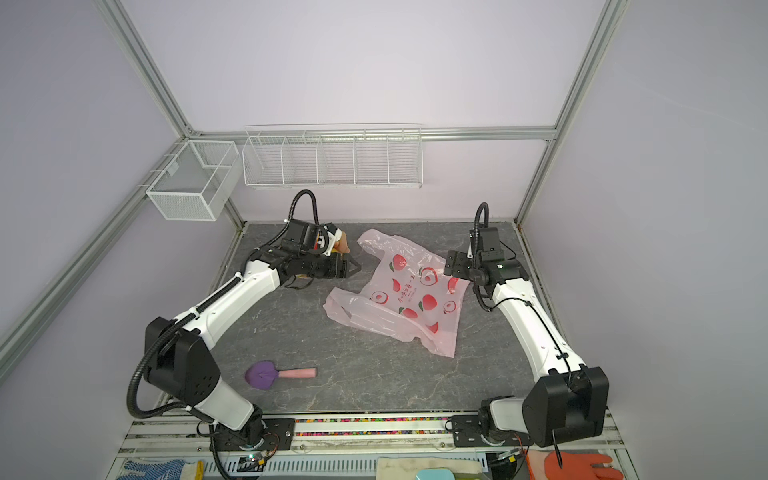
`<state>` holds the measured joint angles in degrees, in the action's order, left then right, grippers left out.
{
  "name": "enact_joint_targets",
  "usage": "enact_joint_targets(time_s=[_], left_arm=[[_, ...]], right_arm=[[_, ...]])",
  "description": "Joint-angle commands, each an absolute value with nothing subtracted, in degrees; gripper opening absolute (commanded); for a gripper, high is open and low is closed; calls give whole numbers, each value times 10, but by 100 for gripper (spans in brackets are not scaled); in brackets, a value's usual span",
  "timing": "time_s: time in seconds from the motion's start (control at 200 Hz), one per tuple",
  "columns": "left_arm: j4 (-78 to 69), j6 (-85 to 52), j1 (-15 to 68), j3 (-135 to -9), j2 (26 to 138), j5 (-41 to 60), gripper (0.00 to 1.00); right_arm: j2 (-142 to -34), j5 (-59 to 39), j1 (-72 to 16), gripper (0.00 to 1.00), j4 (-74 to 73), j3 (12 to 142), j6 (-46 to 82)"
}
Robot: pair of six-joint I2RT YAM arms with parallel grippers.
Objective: Place the fruits into the plastic bag
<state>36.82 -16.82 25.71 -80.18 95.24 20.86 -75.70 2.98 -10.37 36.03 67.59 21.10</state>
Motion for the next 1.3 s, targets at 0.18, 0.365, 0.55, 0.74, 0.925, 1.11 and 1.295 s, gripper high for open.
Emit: enact_joint_targets(time_s=[0.18, 0.365, 0.55, 0.74, 0.925, 1.11, 1.295], left_arm=[[422, -144, 254, -803, 1041, 180, 66], [379, -154, 262, -759, 1053, 219, 61], [312, -172, 320, -758, 1076, 288, 60], [247, -222, 386, -795, 1122, 346, 59], [193, -283, 428, -836, 1125, 385, 59], [239, -274, 420, -836, 1086, 340, 65], [301, -249, 374, -789, 992, 255, 71]], right_arm=[[-706, -54, -113, 93, 393, 617, 260], [-704, -55, -114, 93, 392, 615, 264], [-718, -65, -114, 93, 382, 616, 275], [-729, -65, -114, 93, 380, 617, 279], [-734, -55, -114, 93, 392, 623, 278], [-750, -52, -114, 94, 411, 631, 293], [-780, -25, -168, 94, 426, 654, 304]])
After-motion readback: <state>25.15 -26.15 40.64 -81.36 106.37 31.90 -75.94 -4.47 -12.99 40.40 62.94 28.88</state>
